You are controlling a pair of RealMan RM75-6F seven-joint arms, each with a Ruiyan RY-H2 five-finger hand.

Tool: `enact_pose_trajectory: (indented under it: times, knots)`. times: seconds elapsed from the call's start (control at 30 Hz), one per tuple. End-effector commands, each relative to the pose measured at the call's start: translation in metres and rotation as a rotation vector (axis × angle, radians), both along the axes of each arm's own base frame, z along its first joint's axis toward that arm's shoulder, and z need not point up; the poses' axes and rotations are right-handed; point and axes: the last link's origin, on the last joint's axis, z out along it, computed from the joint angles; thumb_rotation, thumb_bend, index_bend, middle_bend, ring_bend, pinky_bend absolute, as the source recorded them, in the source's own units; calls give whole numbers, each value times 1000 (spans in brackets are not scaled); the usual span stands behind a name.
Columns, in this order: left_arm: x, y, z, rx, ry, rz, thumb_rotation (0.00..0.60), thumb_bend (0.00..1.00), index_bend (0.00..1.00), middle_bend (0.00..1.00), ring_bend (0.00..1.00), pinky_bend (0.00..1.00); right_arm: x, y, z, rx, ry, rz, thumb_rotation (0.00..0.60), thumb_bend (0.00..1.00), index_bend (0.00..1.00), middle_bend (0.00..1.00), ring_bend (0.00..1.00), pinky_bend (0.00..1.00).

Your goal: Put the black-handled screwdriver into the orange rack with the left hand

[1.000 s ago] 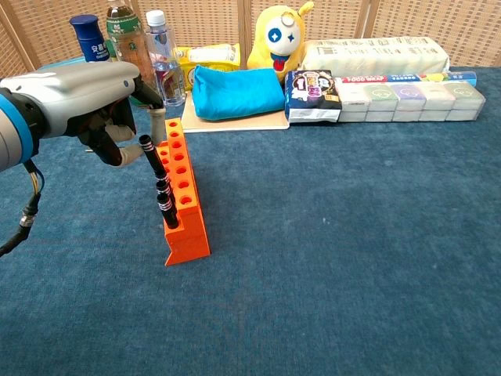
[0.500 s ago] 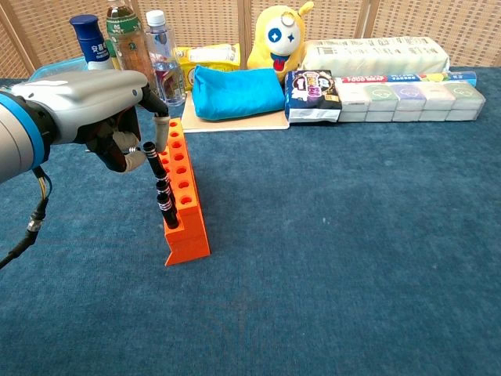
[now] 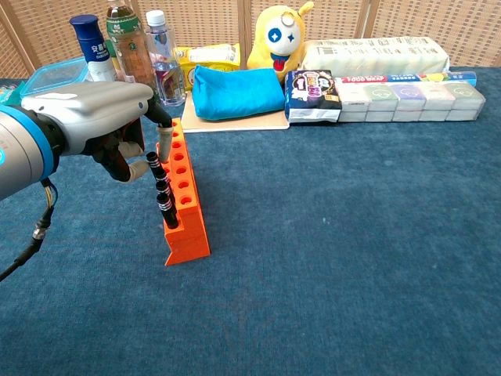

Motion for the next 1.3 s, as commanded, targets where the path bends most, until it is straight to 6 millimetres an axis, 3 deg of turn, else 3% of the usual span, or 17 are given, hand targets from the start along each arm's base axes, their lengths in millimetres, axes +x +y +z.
enact_pose_trajectory:
  times: [0.03, 0.33, 0.6, 0.97, 1.3]
  knots:
    - [0, 0, 0, 4, 6, -1, 600, 428, 502, 1000, 1000, 1000, 0, 0, 0, 0, 0, 1, 600, 0, 55, 56, 77, 233]
    - [1, 0, 1, 13, 18, 1, 600, 428, 343, 1000, 1000, 1000, 0, 1, 1, -4, -2, 3, 600, 0, 56, 56, 78, 235]
    - [3, 0, 4, 17, -5, 0, 600, 426, 305, 1000, 1000, 1000, 0, 1, 1, -3, -1, 4, 600, 0, 55, 56, 77, 238]
    - [1, 6, 39, 101, -85, -11, 600, 407, 289, 1000, 1000, 1000, 2, 1, -1, 3, 2, 8, 600, 0, 56, 57, 78, 239]
    - [-6, 11, 19, 64, -48, -20, 600, 376, 283, 1000, 1000, 1000, 2, 0, -3, 8, 7, 3, 600, 0, 56, 56, 77, 240]
